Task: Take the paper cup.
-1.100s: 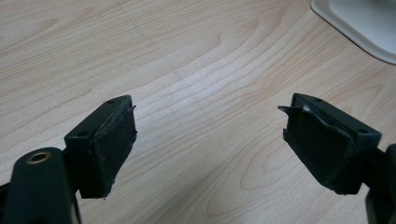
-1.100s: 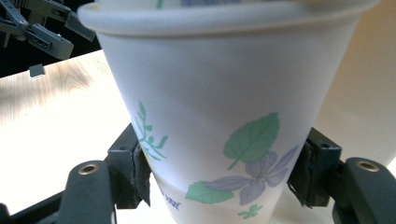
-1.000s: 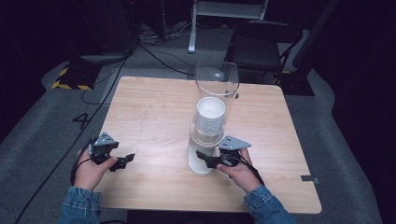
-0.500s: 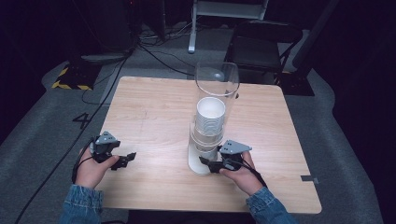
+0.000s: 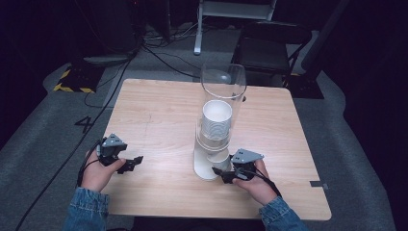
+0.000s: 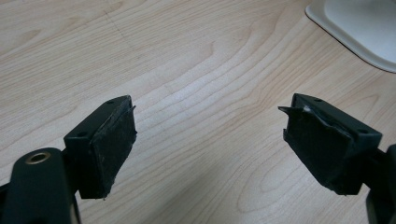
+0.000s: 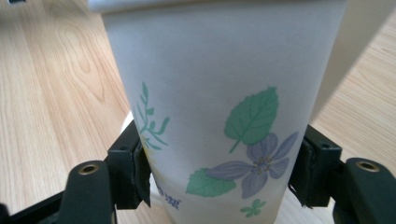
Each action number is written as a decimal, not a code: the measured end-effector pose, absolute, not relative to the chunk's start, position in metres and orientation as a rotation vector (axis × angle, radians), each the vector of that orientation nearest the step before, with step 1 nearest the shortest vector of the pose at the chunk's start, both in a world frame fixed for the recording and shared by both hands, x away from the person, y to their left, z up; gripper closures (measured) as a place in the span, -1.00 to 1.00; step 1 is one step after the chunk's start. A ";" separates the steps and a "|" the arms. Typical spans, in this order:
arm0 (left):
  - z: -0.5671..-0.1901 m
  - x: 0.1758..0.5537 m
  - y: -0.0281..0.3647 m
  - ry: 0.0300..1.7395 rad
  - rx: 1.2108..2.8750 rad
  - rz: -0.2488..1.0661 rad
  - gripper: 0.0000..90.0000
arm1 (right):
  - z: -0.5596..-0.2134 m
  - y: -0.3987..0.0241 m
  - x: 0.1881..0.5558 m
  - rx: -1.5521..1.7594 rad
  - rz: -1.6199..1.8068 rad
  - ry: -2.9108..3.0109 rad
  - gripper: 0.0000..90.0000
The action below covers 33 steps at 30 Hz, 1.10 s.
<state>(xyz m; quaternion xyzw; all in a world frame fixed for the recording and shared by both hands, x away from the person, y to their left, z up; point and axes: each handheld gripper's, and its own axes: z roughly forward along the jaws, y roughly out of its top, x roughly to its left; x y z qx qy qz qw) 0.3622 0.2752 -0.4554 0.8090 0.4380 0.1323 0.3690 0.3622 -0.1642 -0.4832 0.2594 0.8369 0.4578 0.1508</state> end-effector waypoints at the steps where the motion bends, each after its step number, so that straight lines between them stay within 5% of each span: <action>1: -0.455 0.363 0.275 1.123 2.077 0.338 -0.64 | -0.483 -0.166 0.361 0.749 1.304 2.405 -0.25; 33: -0.460 0.367 0.270 1.139 2.080 0.346 -0.65 | -0.454 -0.243 0.392 1.078 1.281 2.091 -0.25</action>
